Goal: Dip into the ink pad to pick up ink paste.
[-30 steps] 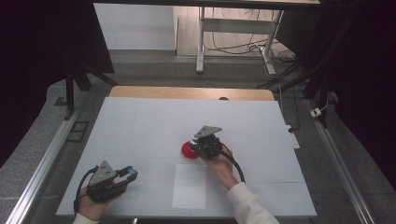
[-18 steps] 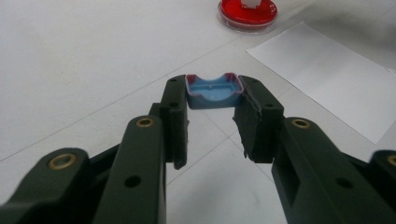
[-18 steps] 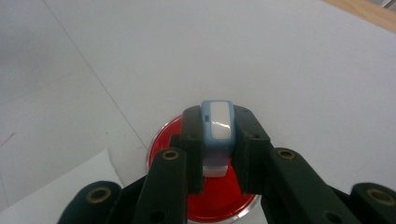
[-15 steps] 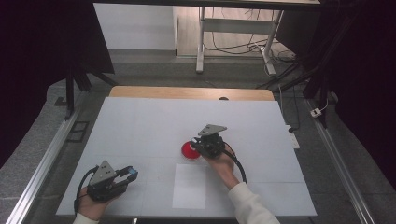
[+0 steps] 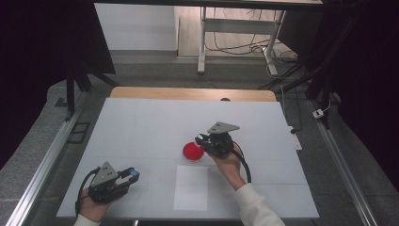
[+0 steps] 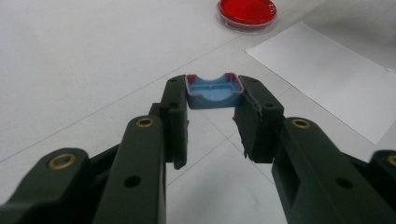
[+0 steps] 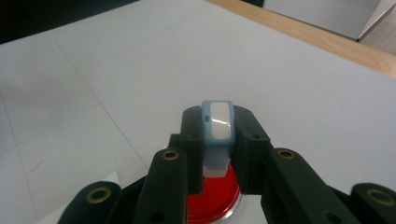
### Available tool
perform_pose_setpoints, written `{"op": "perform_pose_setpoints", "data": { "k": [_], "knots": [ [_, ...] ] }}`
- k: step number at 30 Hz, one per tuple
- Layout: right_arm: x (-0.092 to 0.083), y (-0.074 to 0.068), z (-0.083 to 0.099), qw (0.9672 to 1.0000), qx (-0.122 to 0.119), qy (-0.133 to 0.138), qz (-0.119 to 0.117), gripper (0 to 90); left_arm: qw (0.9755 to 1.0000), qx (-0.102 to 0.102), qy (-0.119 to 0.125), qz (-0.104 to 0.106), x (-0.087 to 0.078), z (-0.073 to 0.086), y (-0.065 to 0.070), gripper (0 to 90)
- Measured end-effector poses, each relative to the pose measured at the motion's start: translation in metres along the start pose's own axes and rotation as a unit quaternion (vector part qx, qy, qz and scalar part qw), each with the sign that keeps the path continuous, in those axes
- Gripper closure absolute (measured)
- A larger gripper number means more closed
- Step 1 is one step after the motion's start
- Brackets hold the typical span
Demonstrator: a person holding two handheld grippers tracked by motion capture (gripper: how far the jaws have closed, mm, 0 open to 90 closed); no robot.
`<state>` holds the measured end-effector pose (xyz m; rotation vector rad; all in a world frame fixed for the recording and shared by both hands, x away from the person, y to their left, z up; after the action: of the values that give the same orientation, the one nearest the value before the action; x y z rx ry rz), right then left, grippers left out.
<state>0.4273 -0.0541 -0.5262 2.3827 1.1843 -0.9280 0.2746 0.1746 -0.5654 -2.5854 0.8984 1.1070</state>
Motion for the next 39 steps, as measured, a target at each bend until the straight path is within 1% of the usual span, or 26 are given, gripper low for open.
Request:
{"op": "perform_pose_setpoints", "data": {
  "k": [2,5,9,16,25,33,38,39],
  "knots": [
    [-0.004,-0.001,-0.003,1.0,0.0,0.008,-0.001,75.2,1.0,0.0,0.0,0.0,0.0,0.0,0.0,65.1],
    [-0.008,-0.001,-0.006,0.9999,-0.004,0.011,0.001,75.3,1.0,0.001,-0.001,0.0,0.0,0.0,0.0,65.1],
    [-0.007,-0.003,-0.006,0.9999,-0.008,0.009,-0.001,75.2,1.0,0.001,-0.001,0.0,0.0,0.0,0.0,65.1],
    [0.004,-0.004,0.001,0.9996,-0.02,-0.021,0.001,75.2,1.0,0.0,-0.001,0.0,0.0,0.0,0.0,65.1],
    [0.015,-0.004,0.01,0.9988,-0.019,-0.045,-0.002,75.2,1.0,0.001,-0.002,0.0,0.0,0.001,0.0,65.1],
    [0.021,-0.003,0.015,0.998,-0.021,-0.059,-0.001,75.2,1.0,0.001,-0.001,0.0,0.0,0.001,0.0,65.1],
    [0.024,-0.002,0.017,0.998,-0.019,-0.061,-0.001,75.2,1.0,0.0,-0.002,0.0,0.0,0.001,0.0,65.1],
    [0.025,-0.001,0.018,0.9977,-0.019,-0.065,0.001,75.2,1.0,0.0,-0.002,0.0,0.0,0.001,0.0,65.1]
  ]
}}
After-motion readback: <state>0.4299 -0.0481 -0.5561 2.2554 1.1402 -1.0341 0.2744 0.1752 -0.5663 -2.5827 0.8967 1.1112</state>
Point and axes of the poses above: each handheld gripper's, and its own axes: x roughly forward along the jaws, z roughly out of its underside, y roughly to its right, the point moved 10 cm from there along x, roughly forward along the jaws, and after that the axes turned 11 degrees about -y, right-handed, at the moved point
